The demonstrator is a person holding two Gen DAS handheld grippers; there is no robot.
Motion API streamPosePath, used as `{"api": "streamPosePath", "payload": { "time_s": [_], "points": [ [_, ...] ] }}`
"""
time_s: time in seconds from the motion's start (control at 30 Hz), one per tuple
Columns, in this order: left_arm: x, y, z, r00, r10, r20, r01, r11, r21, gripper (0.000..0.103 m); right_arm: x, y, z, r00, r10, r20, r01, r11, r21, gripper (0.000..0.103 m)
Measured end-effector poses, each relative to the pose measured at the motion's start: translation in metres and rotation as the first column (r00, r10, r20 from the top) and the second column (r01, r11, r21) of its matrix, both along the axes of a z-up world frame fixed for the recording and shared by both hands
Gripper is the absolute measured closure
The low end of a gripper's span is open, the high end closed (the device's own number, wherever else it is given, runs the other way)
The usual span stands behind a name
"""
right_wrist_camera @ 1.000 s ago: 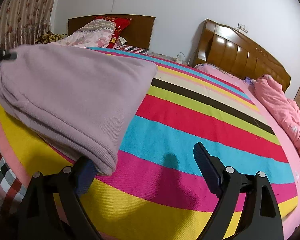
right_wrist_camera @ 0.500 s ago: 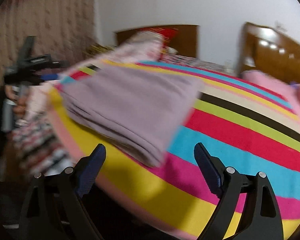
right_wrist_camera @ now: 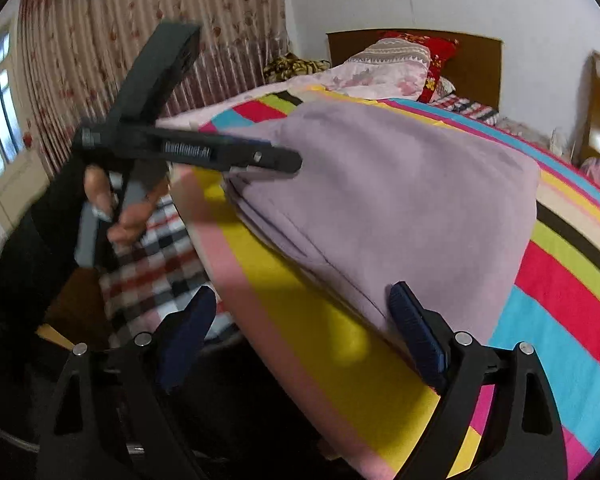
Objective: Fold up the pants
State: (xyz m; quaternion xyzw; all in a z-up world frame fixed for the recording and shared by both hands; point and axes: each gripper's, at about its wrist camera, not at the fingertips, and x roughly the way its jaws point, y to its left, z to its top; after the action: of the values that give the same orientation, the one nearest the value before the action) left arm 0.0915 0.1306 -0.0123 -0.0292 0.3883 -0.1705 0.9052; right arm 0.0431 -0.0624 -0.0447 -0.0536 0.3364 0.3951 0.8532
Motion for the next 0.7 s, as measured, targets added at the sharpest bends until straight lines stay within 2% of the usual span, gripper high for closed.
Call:
{"api": "streamPosePath", "payload": {
  "time_s": [0.07,0.17,0.23,0.3,0.37,0.43,0.53,0.6,0.67,0.7],
  "points": [
    [-0.001,-0.001,0.000,1.000,0.010,0.000,-0.010,1.000,0.011,0.032,0.005,-0.002,0.013,1.000,0.003,0.011,-0.003,1.000,0.022,0.016],
    [-0.008,-0.011,-0.003,1.000,0.016,0.024,-0.017,0.999,0.048,0.032,0.018,-0.002,0.027,0.995,-0.078,0.058,0.077,0.997,0.020,0.015],
    [-0.010,-0.013,-0.005,0.999,0.011,0.041,-0.013,0.998,0.056,0.032,0.033,0.000,0.019,0.995,-0.103,0.010,0.103,0.994,0.034,0.015],
    [-0.005,-0.009,-0.004,1.000,0.012,0.029,-0.013,0.999,0.043,0.032,0.031,0.010,0.002,0.996,-0.072,-0.045,0.072,0.997,0.005,0.013],
    [-0.001,-0.005,0.007,0.999,0.033,0.010,-0.033,0.999,0.010,0.032,0.015,0.021,0.003,1.000,-0.002,0.014,0.003,0.999,-0.038,0.013],
    [0.005,-0.004,0.025,0.998,0.049,0.032,-0.049,0.999,-0.008,0.032,0.001,0.028,0.008,0.996,0.074,0.049,-0.071,0.996,-0.058,0.013],
    [0.025,-0.018,0.045,0.997,0.038,0.060,-0.040,0.999,0.024,0.027,0.015,0.026,0.015,0.998,0.042,0.055,-0.041,0.999,-0.029,0.013],
    [0.043,-0.034,0.047,0.999,0.001,0.040,-0.002,0.999,0.036,0.022,0.034,0.024,0.011,1.000,-0.020,0.002,0.020,1.000,0.009,0.011],
    [0.058,-0.048,0.037,1.000,-0.006,-0.009,0.007,0.996,0.089,0.021,0.038,0.031,0.007,0.999,0.018,-0.035,-0.017,1.000,0.026,0.009],
    [0.065,-0.055,0.028,0.999,0.007,-0.051,0.001,0.989,0.150,0.021,0.033,0.038,0.006,0.997,0.066,-0.040,-0.065,0.998,0.022,0.009]
  ]
}}
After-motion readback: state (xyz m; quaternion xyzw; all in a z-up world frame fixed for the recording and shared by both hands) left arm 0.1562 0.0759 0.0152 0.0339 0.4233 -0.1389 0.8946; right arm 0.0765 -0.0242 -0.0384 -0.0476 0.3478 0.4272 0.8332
